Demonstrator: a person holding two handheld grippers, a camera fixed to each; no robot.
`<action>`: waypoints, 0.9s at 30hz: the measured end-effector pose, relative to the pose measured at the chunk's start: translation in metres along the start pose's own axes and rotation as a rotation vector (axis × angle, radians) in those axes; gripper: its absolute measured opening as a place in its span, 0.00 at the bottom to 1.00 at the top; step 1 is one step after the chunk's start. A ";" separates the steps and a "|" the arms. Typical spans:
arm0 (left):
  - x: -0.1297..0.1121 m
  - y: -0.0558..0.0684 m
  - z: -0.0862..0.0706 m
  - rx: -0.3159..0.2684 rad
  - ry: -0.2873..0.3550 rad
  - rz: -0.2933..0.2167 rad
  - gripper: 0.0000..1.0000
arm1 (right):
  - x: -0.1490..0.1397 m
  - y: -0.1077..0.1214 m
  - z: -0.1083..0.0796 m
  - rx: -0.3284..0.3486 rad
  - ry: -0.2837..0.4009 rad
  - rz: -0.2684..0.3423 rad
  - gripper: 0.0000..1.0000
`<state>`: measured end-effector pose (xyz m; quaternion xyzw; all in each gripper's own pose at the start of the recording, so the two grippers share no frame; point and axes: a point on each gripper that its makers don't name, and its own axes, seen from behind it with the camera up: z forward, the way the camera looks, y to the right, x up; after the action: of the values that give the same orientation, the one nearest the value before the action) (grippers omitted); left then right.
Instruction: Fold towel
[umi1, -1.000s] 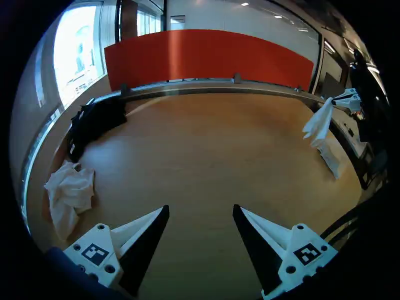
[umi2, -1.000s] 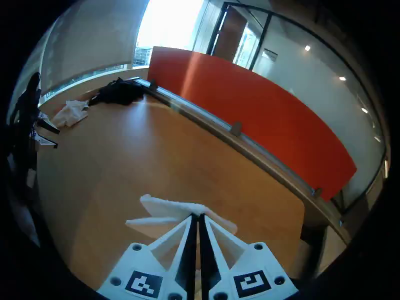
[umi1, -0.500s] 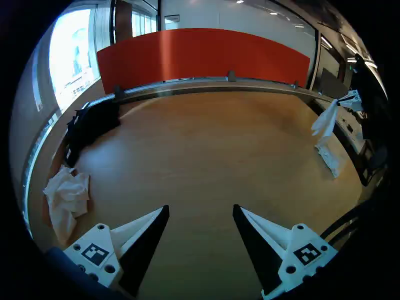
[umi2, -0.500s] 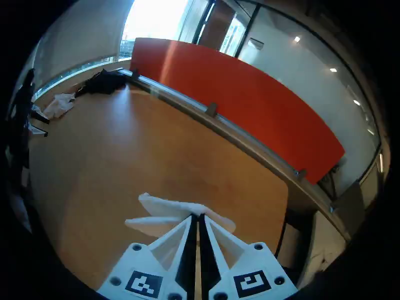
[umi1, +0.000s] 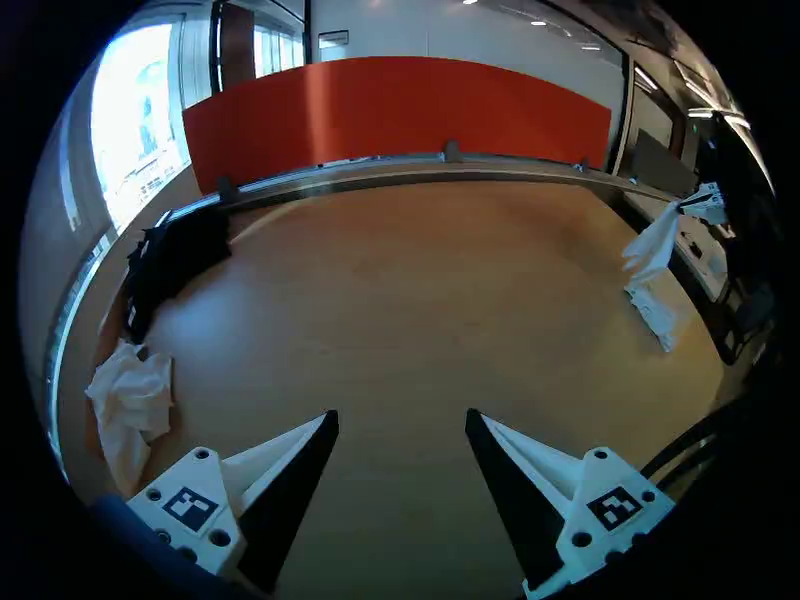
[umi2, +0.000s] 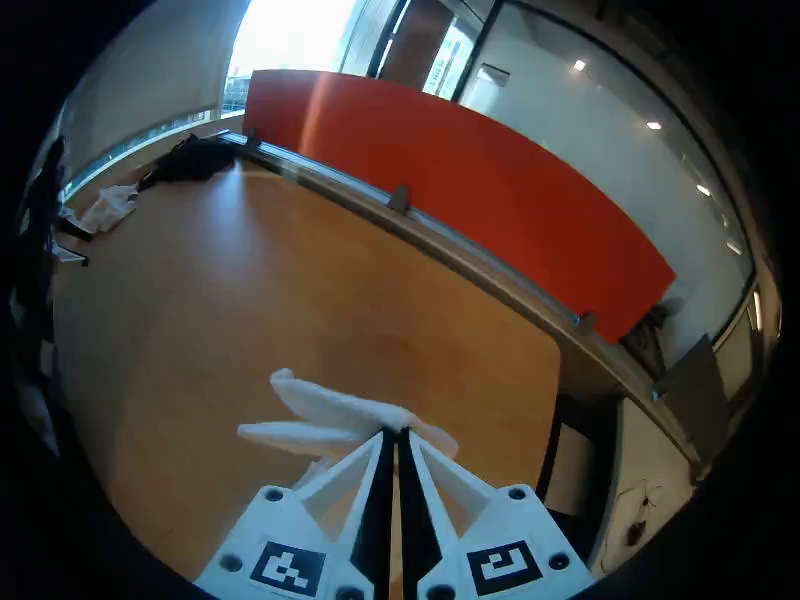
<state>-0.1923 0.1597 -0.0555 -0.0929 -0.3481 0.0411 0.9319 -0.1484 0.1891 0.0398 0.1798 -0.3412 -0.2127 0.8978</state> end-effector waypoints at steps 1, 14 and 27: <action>0.000 0.001 0.000 -0.001 0.000 0.001 0.94 | -0.004 0.000 -0.002 -0.002 -0.005 0.000 0.03; -0.003 0.007 -0.003 -0.013 -0.005 0.022 0.94 | -0.081 -0.005 -0.027 -0.034 -0.094 0.050 0.03; -0.008 0.010 -0.008 -0.012 -0.009 0.038 0.94 | -0.163 -0.015 -0.030 -0.069 -0.197 0.157 0.03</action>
<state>-0.1929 0.1671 -0.0690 -0.1048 -0.3506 0.0570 0.9289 -0.2419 0.2645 -0.0756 0.0999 -0.4335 -0.1698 0.8794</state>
